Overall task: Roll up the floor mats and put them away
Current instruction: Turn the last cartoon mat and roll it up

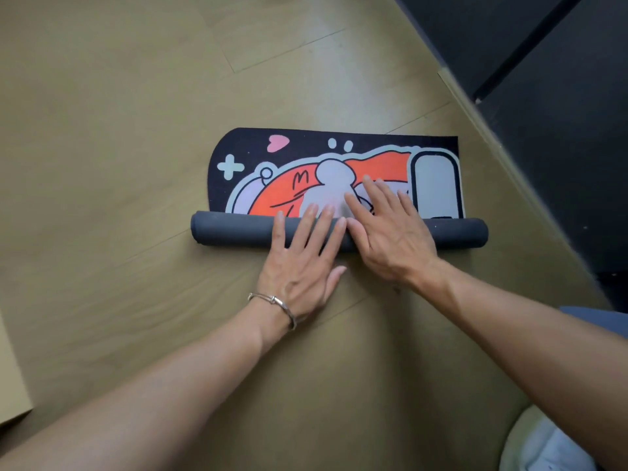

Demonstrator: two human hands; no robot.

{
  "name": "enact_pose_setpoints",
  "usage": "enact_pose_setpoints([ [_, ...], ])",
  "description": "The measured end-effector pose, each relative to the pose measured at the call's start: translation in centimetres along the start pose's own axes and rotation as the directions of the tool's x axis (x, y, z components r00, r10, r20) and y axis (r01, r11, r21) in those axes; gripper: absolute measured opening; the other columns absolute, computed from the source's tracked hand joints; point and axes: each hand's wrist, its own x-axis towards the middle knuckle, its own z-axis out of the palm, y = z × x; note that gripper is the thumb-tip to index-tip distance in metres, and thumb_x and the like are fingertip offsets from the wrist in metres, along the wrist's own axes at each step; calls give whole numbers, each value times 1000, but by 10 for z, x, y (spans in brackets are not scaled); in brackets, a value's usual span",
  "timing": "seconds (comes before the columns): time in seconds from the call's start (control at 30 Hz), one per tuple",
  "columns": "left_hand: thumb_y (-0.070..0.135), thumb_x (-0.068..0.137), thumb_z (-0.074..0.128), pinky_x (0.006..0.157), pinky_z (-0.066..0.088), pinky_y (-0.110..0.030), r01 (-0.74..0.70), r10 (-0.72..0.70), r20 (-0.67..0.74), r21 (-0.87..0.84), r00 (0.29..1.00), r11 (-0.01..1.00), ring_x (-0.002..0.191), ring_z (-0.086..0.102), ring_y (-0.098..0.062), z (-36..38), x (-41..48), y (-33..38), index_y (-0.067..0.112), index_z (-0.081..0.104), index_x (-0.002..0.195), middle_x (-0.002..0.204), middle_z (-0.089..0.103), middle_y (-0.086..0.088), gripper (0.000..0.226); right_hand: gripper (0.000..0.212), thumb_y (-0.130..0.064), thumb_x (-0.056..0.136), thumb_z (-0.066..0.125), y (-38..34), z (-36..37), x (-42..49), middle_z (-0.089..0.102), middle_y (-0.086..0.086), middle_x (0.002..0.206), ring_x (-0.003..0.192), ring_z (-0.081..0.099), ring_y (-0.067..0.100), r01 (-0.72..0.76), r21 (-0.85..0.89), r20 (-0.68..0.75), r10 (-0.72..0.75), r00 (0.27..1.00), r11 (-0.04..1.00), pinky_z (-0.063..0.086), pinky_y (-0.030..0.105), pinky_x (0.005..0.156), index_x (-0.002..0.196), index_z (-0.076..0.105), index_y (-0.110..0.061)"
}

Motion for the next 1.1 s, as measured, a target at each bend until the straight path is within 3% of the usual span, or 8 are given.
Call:
enact_pose_setpoints([
  [0.13,47,89,24,105,26,-61,-10,8,60,33,998,999,132,42,-29,-8,33,-19,7,42,139,141,47,-14,66,64,-46,94,14,2,-2,6,31,18,152,140,29,33,-33,51,-143,40,989,998,18,49,113,140,42,-12],
  [0.23,49,90,5,110,9,-61,17,-18,165,4,986,1000,144,17,-26,-18,61,-27,13,19,150,156,22,-10,71,59,-41,95,26,2,7,-10,45,18,143,133,41,35,22,15,-185,-19,983,1000,29,52,109,138,46,-6],
  [0.3,49,91,4,109,11,-62,42,-48,161,43,986,998,144,16,-26,-19,64,-29,15,17,150,156,19,-10,70,60,-42,96,27,3,12,-14,46,16,143,133,41,34,33,3,-166,-32,986,999,28,50,109,141,43,-5],
  [0.4,48,91,22,101,31,-63,98,-99,4,88,995,991,134,40,-28,-9,50,-31,12,35,142,145,41,-15,64,65,-46,95,18,7,4,5,40,11,148,139,33,29,30,18,-128,-27,991,999,22,47,113,145,36,-9],
  [0.57,43,90,33,105,28,-59,-3,4,-17,52,1000,999,133,41,-29,-1,38,-39,13,35,141,145,43,-11,60,59,-45,100,18,14,-7,34,21,5,158,145,14,23,-15,6,-92,15,996,1000,5,41,116,151,20,-16],
  [0.7,44,91,29,106,29,-53,14,-15,48,29,999,999,130,45,-23,-14,64,-54,15,43,140,141,49,-3,59,63,-42,93,26,9,2,27,39,20,146,137,34,36,-9,56,-288,25,957,998,21,52,112,143,39,-6],
  [0.87,47,98,28,112,10,-51,18,-17,177,-1,984,1000,143,14,-18,-24,84,-60,20,7,151,156,15,2,62,54,-27,87,57,13,6,24,51,18,134,125,47,37,54,-23,-339,-59,939,998,33,53,105,136,46,-7],
  [1.1,36,98,38,97,31,-45,-5,4,104,6,995,1000,126,40,-25,-24,75,-58,20,18,148,143,36,-1,56,43,-14,83,65,19,-6,33,62,16,106,91,57,38,113,-66,-319,-128,939,991,47,47,81,125,56,-7],
])
